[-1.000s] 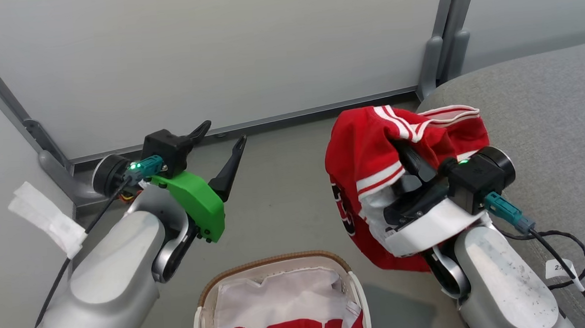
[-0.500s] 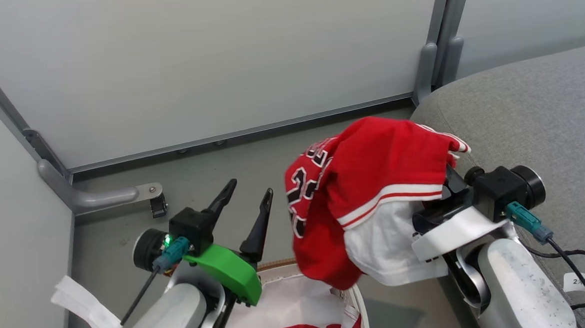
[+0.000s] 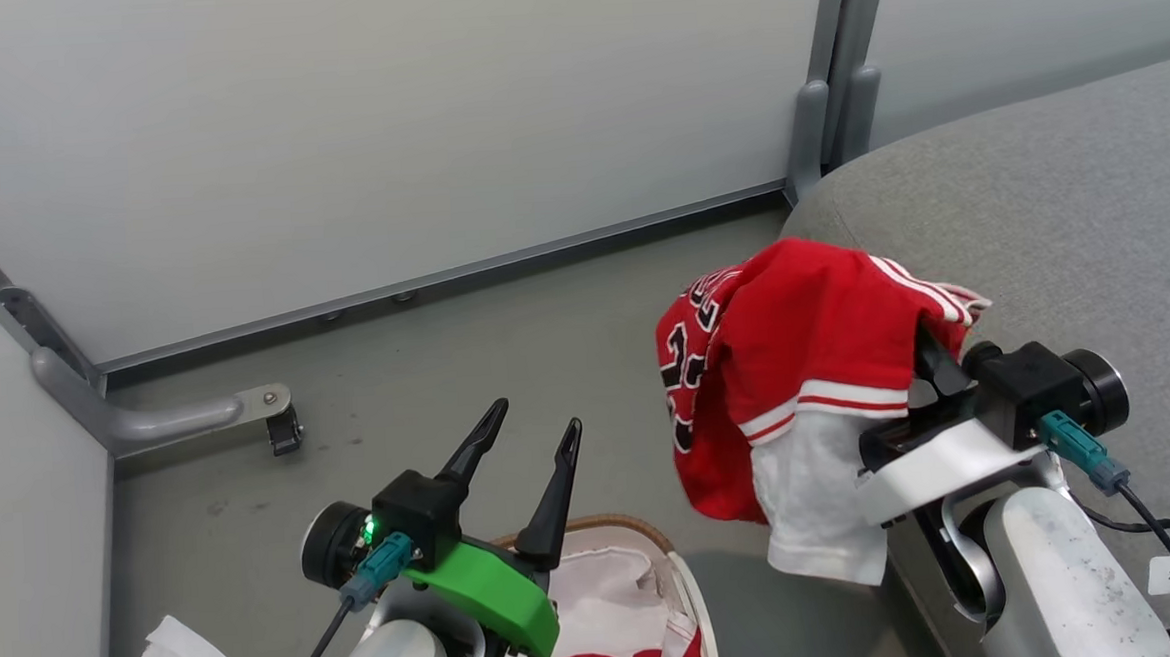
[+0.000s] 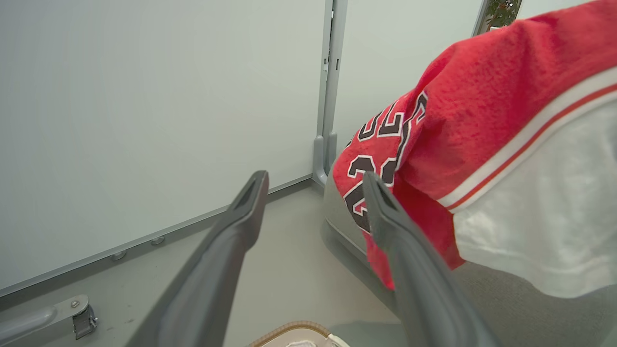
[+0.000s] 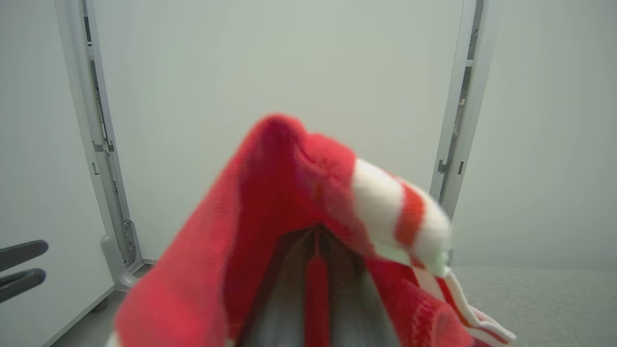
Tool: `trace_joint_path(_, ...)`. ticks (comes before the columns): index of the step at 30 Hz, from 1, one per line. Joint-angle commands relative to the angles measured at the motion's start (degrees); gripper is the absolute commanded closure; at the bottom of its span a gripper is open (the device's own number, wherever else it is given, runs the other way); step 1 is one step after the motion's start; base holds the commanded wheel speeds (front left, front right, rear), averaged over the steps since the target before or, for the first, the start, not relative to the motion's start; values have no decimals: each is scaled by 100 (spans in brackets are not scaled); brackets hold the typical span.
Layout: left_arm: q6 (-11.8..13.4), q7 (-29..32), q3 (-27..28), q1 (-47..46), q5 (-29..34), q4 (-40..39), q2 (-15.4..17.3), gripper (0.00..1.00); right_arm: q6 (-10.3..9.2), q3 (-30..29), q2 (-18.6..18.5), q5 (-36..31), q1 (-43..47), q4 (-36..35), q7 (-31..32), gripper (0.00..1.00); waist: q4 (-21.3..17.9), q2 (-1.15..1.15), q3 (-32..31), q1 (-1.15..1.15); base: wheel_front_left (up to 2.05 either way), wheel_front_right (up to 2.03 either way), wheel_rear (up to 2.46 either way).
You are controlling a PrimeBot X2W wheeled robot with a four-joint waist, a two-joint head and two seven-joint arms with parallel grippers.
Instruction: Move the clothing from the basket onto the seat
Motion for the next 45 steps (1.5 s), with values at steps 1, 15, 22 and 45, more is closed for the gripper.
trace_joint_path(1,-34,-17,59,99,54,-1,-8,0,-7,-34,-18,-6,-15,6,-30,100,-102,0,37,0,0,0,0)
trace_joint_path(15,-214,-12,303,-17,476,-72,-159,0,-7,-219,-15,-34,-297,-17,-30,100,-1189,0,613,0,0,0,0)
trace_joint_path(22,-309,-12,282,-223,639,27,-185,0,-6,-394,-12,-41,-415,-32,-30,100,-1611,0,955,0,0,0,0)
trace_joint_path(45,-429,283,83,-1048,973,-280,-45,0,-7,-1835,-1557,-223,-3918,1998,-30,100,-571,0,2515,0,0,0,0)
